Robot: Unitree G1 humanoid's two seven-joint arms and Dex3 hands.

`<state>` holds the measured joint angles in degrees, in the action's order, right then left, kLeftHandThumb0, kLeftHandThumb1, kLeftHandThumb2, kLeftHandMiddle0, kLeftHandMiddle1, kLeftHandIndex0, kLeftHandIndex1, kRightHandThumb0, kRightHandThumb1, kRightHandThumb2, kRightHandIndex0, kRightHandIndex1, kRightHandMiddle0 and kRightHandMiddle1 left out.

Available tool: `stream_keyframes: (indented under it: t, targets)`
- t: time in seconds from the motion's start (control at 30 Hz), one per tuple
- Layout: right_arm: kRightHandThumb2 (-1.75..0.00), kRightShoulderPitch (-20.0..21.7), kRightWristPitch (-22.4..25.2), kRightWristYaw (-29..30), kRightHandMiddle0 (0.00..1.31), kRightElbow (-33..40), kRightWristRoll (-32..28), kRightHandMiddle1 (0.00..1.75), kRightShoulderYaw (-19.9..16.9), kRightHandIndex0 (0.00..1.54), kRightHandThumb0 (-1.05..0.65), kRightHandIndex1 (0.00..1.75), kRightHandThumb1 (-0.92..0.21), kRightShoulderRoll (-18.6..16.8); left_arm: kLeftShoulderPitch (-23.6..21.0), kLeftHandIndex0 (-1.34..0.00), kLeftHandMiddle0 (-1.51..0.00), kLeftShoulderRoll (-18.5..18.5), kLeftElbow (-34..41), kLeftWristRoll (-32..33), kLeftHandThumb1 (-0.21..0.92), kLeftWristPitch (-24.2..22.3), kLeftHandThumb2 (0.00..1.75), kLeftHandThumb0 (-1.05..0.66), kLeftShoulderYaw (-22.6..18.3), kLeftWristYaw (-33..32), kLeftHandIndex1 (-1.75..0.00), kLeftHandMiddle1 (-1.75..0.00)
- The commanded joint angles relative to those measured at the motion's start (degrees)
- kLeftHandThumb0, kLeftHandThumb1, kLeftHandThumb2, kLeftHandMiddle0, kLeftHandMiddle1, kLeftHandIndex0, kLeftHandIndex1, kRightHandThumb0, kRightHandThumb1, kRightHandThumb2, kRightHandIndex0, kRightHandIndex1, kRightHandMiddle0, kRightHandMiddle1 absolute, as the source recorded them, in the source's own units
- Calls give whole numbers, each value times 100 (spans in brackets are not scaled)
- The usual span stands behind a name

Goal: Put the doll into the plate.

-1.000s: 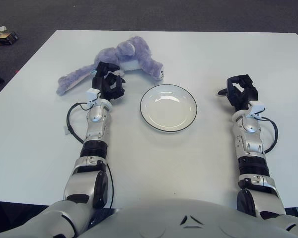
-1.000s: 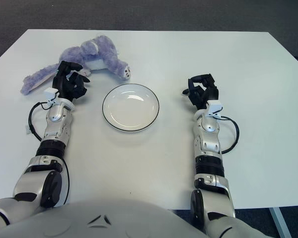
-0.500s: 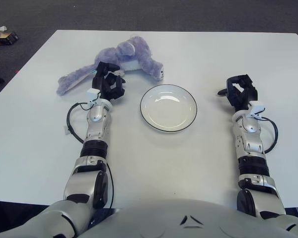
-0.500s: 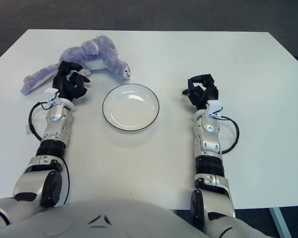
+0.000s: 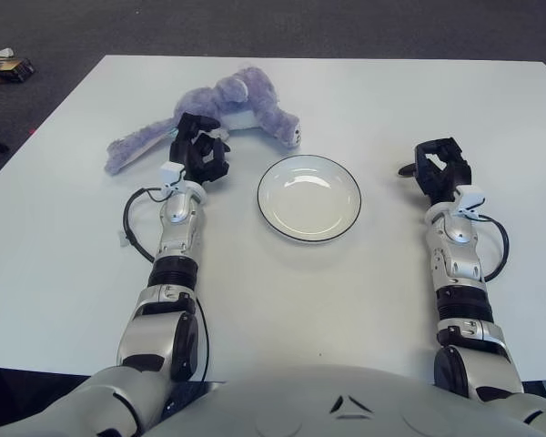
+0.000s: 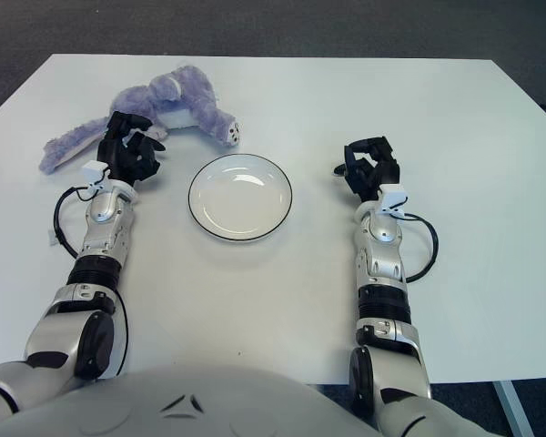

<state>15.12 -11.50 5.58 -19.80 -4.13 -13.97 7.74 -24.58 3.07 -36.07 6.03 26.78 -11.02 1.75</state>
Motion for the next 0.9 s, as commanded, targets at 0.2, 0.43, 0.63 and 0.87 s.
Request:
stream_keyframes:
  t: [0.2,0.43,0.63,0.87]
  targets:
    - [-39,1,-136,-4,34,-198,-66,160,-35,73,-35,136,-92,-54,267,-36,-53,-158,-273,-11,49,-32,107,-1,29,-137,-157,-173]
    - [-39,27,-169,-1,34,-259,-61,160,-34,73,-35,136,-92,-56,244,-36,-53,-138,-276,-43,49,56,107,-1,15,-222,-158,-172]
    - [-38,45,-183,2,34,-292,-58,160,-33,73,-35,136,-92,-55,219,-36,-52,-87,-332,-143,50,358,104,-1,11,-301,-156,-172]
    - [-38,88,-184,30,34,-335,-37,160,-13,74,-35,136,-92,-79,173,-36,-51,209,-440,-594,55,1660,96,-1,27,-480,-152,-171]
